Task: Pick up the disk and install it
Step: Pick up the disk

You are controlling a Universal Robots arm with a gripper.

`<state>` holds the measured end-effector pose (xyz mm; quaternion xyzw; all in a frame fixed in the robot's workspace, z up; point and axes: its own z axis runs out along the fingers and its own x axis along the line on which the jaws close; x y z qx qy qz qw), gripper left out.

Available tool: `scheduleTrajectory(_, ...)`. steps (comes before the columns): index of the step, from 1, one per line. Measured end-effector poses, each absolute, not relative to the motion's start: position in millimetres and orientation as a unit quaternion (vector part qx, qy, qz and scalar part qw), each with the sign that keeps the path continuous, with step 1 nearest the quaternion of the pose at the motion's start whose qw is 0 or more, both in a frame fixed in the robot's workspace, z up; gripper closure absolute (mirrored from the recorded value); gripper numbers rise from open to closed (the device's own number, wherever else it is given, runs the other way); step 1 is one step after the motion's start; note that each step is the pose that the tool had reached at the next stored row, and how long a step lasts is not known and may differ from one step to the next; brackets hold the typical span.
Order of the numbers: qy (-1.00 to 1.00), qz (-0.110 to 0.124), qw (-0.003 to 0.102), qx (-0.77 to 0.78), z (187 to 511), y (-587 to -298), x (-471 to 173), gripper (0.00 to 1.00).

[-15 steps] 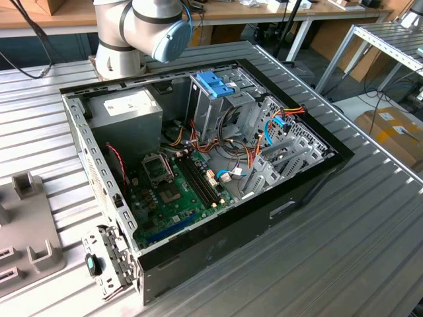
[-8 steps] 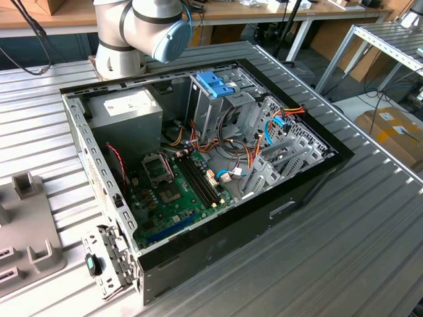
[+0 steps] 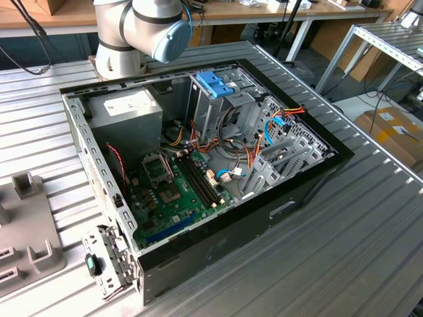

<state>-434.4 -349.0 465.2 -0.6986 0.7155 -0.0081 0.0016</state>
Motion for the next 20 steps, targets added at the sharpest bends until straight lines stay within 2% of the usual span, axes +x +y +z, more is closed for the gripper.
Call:
scheduleTrajectory(7, 0.715, -0.008, 0.002, -0.699, 484.6, -348.9, -434.4, 0.65)
scheduleTrajectory(20, 0.716, -0.008, 0.002, -0.699, 484.6, -348.9, -430.1, 0.65)
